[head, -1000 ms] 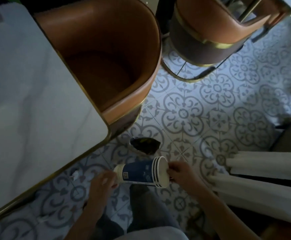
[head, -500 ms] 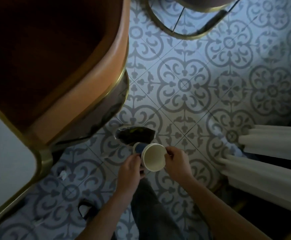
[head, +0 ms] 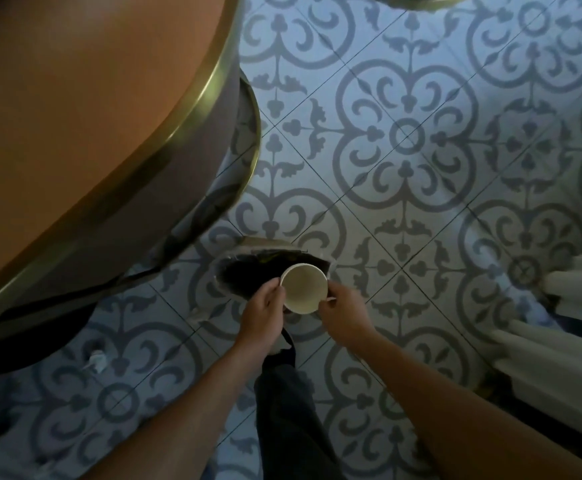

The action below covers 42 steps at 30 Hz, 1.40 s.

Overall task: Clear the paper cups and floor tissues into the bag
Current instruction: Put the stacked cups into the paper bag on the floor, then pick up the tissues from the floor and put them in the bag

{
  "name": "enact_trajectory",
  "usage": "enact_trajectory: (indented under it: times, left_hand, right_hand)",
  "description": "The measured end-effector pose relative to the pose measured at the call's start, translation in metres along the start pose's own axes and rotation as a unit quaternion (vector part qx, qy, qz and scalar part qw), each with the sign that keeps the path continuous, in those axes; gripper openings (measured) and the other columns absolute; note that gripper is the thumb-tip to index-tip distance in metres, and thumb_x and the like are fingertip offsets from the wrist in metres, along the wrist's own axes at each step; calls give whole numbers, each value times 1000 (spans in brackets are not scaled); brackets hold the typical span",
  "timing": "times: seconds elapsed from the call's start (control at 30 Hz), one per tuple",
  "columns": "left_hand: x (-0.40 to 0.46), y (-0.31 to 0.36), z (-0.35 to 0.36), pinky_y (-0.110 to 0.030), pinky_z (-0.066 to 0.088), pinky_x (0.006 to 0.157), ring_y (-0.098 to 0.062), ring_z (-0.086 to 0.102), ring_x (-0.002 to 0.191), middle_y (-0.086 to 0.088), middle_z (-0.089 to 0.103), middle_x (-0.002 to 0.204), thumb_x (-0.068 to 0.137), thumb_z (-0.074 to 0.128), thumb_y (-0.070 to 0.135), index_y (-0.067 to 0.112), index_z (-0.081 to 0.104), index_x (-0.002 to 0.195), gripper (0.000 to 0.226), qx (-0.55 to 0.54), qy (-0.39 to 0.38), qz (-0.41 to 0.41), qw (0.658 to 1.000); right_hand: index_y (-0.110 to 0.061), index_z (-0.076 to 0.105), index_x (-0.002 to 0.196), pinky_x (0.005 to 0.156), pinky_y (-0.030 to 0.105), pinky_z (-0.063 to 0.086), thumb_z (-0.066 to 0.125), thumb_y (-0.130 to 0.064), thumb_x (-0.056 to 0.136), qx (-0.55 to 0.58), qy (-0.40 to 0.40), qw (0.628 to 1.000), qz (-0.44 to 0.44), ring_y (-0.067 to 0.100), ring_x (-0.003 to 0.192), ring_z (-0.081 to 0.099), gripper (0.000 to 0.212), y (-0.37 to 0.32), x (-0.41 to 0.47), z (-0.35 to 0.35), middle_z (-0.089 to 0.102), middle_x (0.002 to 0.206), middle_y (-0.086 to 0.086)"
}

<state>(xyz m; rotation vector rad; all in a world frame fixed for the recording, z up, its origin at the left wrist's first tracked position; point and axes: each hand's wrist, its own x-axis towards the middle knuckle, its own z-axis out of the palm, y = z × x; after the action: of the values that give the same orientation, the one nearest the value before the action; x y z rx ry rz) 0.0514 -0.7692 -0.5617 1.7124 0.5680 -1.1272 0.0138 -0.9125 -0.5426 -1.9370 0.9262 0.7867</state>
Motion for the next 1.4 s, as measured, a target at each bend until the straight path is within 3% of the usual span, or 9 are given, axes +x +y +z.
enact_trajectory:
  times: [0.13, 0.23, 0.4, 0.6, 0.73, 0.87, 1.07, 1.23, 1.4]
  left_hand:
    - [33, -13, 9, -49, 47, 104, -21, 56, 122, -3, 58, 135, 96, 46, 40, 29, 50, 136, 42, -9, -7, -7, 1000]
    - [46, -21, 16, -48, 46, 105, -18, 57, 120, 0, 60, 130, 96, 48, 40, 27, 56, 130, 38, -24, -26, -12, 999]
    - [49, -25, 25, -47, 47, 105, -17, 57, 118, 2, 61, 128, 96, 49, 40, 28, 57, 130, 37, 5, -49, -7, 999]
    - [37, -23, 12, -45, 45, 107, -18, 55, 122, -1, 57, 133, 97, 48, 35, 22, 52, 136, 40, 37, -55, -5, 998]
    - [20, -36, -12, -44, 47, 105, -14, 58, 115, 4, 62, 121, 96, 51, 34, 22, 58, 129, 36, 39, -48, -9, 998]
    - [-9, -67, -48, -44, 50, 101, -15, 62, 112, 0, 66, 121, 95, 50, 36, 22, 60, 125, 34, 71, -44, -5, 996]
    - [-51, -126, -112, -41, 53, 95, -19, 66, 100, -2, 70, 109, 95, 55, 25, 22, 66, 108, 18, 69, 8, -27, 997]
    - [-84, -169, -173, -33, 52, 76, -21, 64, 86, -4, 69, 92, 92, 56, 19, 20, 69, 94, 13, 100, 43, -10, 994]
    - [-125, -197, -226, -41, 56, 81, -21, 67, 85, -3, 72, 87, 90, 58, 15, 29, 68, 83, 19, 109, 78, 35, 990]
  right_hand:
    - [-17, 50, 126, 65, 29, 52, 50, -12, 87, -31, -18, 999, 12, 17, 79, 62, 39, 14, 32, 12, 67, 98, 6]
    - [-10, 24, 145, 69, 27, 41, 50, -13, 91, -69, -38, 997, 15, 20, 89, 56, 60, 21, 44, 17, 61, 114, 15]
    - [-1, 40, 133, 78, 24, 39, 49, -11, 91, -119, -41, 992, 17, 22, 101, 52, 44, 28, 45, 22, 47, 132, 15]
    - [-4, 49, 126, 89, 23, 33, 49, -7, 90, -106, -17, 994, 26, 26, 121, 45, 36, 27, 30, 24, 48, 131, 14]
    - [-6, 52, 123, 92, 33, 41, 48, -10, 88, -119, -17, 992, 39, 30, 115, 50, 36, 26, 19, 31, 51, 128, 17]
    - [-11, 56, 117, 82, 26, 41, 52, -15, 90, -141, 1, 989, 48, 15, 93, 49, 28, 24, -2, 51, 57, 119, 9]
    - [-14, 56, 114, 77, 25, 41, 52, -17, 91, -136, -13, 990, 38, 18, 95, 56, 24, 11, -40, 101, 58, 108, 5]
    - [-16, 59, 106, 76, 28, 46, 51, -18, 91, -134, -10, 990, 32, 16, 87, 56, 17, 5, -80, 150, 59, 100, 2]
    - [-15, 59, 106, 79, 25, 45, 51, -17, 91, -142, 2, 990, -11, 13, 85, 54, 17, 4, -127, 198, 57, 99, 1]
